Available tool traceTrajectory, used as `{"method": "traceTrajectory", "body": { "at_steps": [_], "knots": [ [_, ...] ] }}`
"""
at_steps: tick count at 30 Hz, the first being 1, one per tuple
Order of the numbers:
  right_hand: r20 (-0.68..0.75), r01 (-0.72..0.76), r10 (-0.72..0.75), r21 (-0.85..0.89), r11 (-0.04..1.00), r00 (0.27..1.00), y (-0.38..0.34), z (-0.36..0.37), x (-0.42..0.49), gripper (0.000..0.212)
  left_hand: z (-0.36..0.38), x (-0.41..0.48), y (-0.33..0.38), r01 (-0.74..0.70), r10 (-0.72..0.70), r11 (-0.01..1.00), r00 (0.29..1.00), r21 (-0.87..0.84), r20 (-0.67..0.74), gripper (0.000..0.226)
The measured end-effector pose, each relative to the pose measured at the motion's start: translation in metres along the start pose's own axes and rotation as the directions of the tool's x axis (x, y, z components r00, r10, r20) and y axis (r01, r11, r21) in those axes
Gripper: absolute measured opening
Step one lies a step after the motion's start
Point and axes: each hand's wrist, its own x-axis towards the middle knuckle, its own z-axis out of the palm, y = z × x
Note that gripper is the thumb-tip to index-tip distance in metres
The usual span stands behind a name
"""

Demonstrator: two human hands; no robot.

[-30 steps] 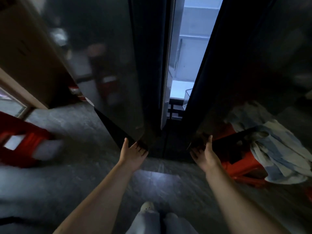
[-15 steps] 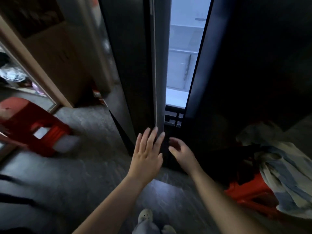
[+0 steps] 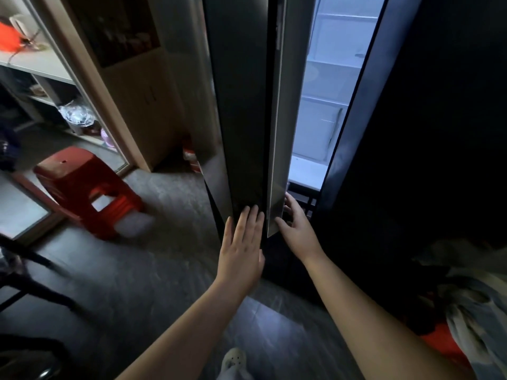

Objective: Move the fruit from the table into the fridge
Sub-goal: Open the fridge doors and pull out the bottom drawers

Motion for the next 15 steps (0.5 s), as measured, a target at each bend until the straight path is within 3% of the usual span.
{"method": "traceTrajectory", "body": {
  "at_steps": [15],
  "knots": [
    [0.079, 0.075, -0.074, -0.006, 0.997, 0.994, -0.012, 0.043, -0.030, 0.060, -0.004, -0.037, -0.051, 0.044, -0.043, 0.999, 0.998, 0.015, -0.040, 0.084]
  ]
}}
